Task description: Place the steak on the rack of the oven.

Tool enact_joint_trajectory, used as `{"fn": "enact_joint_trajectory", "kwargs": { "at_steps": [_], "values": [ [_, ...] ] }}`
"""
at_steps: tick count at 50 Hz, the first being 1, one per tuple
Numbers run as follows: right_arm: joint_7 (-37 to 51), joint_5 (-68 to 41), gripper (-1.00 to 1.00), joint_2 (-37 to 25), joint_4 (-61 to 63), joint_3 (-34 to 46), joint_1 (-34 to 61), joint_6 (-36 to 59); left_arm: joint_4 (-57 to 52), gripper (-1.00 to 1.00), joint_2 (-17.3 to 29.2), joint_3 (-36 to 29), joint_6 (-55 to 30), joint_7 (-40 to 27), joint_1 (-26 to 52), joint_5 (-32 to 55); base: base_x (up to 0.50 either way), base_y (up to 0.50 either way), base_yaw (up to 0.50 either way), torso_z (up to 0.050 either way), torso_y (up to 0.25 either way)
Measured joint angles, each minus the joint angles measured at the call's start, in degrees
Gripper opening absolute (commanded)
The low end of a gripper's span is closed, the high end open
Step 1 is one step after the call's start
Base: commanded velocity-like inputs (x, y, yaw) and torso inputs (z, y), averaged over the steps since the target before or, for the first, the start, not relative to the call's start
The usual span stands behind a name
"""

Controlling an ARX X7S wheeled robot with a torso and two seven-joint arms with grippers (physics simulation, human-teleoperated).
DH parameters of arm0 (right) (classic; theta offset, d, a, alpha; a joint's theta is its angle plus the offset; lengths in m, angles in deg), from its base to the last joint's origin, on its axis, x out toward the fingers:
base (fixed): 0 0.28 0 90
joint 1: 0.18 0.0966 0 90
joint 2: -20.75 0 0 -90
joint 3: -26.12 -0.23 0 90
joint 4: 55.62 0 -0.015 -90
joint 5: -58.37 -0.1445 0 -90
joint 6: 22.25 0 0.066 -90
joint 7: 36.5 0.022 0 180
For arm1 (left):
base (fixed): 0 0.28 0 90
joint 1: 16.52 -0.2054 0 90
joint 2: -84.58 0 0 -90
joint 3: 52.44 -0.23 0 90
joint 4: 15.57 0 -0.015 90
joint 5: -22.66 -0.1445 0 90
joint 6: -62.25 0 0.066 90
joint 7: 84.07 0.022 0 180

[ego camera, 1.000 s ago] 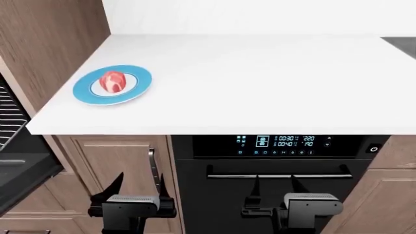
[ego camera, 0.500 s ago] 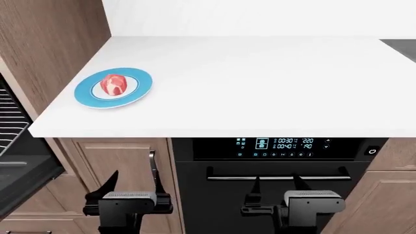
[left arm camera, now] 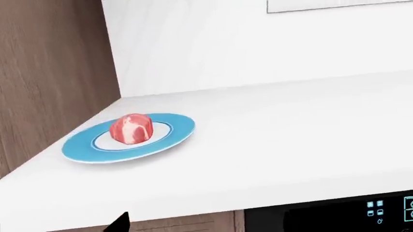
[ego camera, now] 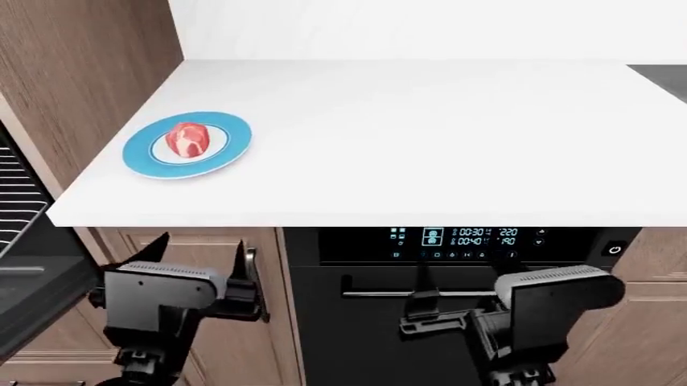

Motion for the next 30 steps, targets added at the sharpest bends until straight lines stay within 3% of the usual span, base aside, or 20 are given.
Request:
{"fn": "enact_joint_trajectory", "kwargs": {
  "at_steps": [4, 8, 13, 21, 30],
  "values": [
    [4.3, -11.3, 1.00, -0.7, 5.5, -4.4, 5.2, 10.7, -5.4, 1.00, 0.4, 4.3, -14.0, 0.8, 5.1, 6.3, 0.00, 0.00, 0.00, 0.000, 0.000],
    [14.5, -29.1, 1.00, -1.8, 7.8, -9.9, 12.2, 21.2, -9.1, 1.00, 0.7, 8.7, -27.5, 0.6, 11.1, 12.8, 0.00, 0.00, 0.00, 0.000, 0.000],
    [32.1, -52.8, 1.00, -5.5, 6.3, -11.4, 21.2, 28.1, -7.6, 1.00, 3.8, 12.6, -38.9, -9.9, 19.0, 31.0, 0.00, 0.00, 0.00, 0.000, 0.000],
    [53.9, -80.1, 1.00, -12.6, 1.9, -6.8, 34.5, 30.3, -1.0, 1.00, 9.5, 12.7, -47.3, -23.6, 31.4, 52.2, 0.00, 0.00, 0.00, 0.000, 0.000],
    [68.7, -98.4, 1.00, -20.2, -3.1, 0.5, 46.0, 29.4, 6.2, 1.00, 14.3, 7.6, -49.7, -27.6, 42.2, 57.6, 0.00, 0.00, 0.00, 0.000, 0.000]
  ]
}}
